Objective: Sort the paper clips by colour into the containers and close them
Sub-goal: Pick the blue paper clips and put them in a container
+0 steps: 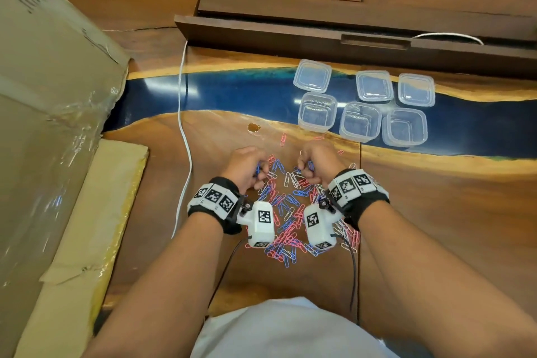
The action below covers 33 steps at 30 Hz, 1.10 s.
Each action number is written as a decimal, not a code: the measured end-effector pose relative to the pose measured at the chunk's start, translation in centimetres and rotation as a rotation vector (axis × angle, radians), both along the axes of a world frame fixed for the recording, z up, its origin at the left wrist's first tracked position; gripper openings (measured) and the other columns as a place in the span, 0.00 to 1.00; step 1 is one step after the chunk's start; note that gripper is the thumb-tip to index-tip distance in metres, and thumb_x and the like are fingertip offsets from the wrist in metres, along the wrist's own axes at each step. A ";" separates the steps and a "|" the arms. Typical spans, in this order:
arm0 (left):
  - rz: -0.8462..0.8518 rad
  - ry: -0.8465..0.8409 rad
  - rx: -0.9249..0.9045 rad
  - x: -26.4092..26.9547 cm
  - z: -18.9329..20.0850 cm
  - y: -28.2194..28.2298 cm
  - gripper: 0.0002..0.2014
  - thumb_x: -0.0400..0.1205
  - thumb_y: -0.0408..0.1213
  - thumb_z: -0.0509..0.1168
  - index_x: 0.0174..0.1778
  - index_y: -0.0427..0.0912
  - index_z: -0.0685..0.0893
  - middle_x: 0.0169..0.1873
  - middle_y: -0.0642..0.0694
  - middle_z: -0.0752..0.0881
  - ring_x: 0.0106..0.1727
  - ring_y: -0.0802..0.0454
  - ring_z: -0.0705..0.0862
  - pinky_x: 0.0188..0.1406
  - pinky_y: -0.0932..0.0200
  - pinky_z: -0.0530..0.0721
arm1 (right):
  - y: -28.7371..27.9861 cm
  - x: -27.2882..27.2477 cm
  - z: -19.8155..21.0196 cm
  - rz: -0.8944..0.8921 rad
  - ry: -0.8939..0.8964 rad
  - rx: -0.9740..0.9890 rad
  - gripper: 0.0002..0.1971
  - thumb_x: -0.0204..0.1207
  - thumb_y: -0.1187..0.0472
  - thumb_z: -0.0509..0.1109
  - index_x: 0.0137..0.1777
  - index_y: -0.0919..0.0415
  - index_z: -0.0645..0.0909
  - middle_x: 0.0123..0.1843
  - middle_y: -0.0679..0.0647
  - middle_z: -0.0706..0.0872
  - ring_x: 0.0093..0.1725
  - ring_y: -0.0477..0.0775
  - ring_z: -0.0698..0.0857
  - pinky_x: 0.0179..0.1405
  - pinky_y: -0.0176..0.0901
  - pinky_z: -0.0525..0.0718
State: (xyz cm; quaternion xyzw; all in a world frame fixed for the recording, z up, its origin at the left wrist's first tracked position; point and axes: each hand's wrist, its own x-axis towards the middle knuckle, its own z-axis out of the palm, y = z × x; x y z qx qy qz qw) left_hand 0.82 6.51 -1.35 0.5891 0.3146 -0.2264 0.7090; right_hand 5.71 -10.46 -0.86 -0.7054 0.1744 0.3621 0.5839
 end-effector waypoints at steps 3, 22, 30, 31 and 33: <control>-0.065 -0.004 0.034 -0.1 -0.2 -0.3 0.14 0.79 0.21 0.59 0.32 0.42 0.69 0.26 0.42 0.76 0.20 0.52 0.70 0.15 0.63 0.65 | -0.6 -0.5 -0.4 -0.010 -0.023 0.022 0.19 0.63 0.79 0.56 0.19 0.56 0.70 0.26 0.60 0.72 0.15 0.48 0.63 0.15 0.29 0.58; -1.005 -0.436 0.995 3.3 -0.2 -0.6 0.05 0.78 0.34 0.70 0.36 0.47 0.84 0.39 0.52 0.78 0.40 0.52 0.79 0.37 0.60 0.73 | -1.6 0.4 -1.8 0.792 -0.535 -0.564 0.07 0.75 0.65 0.68 0.36 0.57 0.81 0.33 0.48 0.82 0.37 0.51 0.81 0.35 0.40 0.75; -0.285 -0.252 0.280 -0.7 0.2 1.7 0.11 0.80 0.27 0.64 0.36 0.46 0.78 0.34 0.46 0.83 0.33 0.54 0.74 0.23 0.66 0.69 | -2.8 -1.7 0.0 0.303 -0.114 -0.038 0.05 0.78 0.71 0.62 0.42 0.64 0.74 0.28 0.57 0.79 0.20 0.52 0.72 0.17 0.40 0.71; -0.208 -0.218 0.143 -1.3 0.3 2.0 0.11 0.81 0.25 0.62 0.37 0.45 0.78 0.31 0.46 0.83 0.28 0.54 0.69 0.20 0.66 0.64 | -2.4 -1.9 0.1 0.271 -0.081 0.038 0.05 0.78 0.73 0.61 0.44 0.64 0.74 0.29 0.58 0.81 0.20 0.52 0.73 0.17 0.40 0.72; -0.053 -0.182 -0.094 -2.5 0.4 2.5 0.12 0.80 0.22 0.57 0.37 0.42 0.78 0.27 0.44 0.81 0.23 0.55 0.63 0.20 0.65 0.59 | -1.4 -2.2 0.1 0.213 -0.019 0.159 0.07 0.79 0.75 0.59 0.50 0.65 0.75 0.31 0.60 0.82 0.22 0.54 0.76 0.17 0.41 0.75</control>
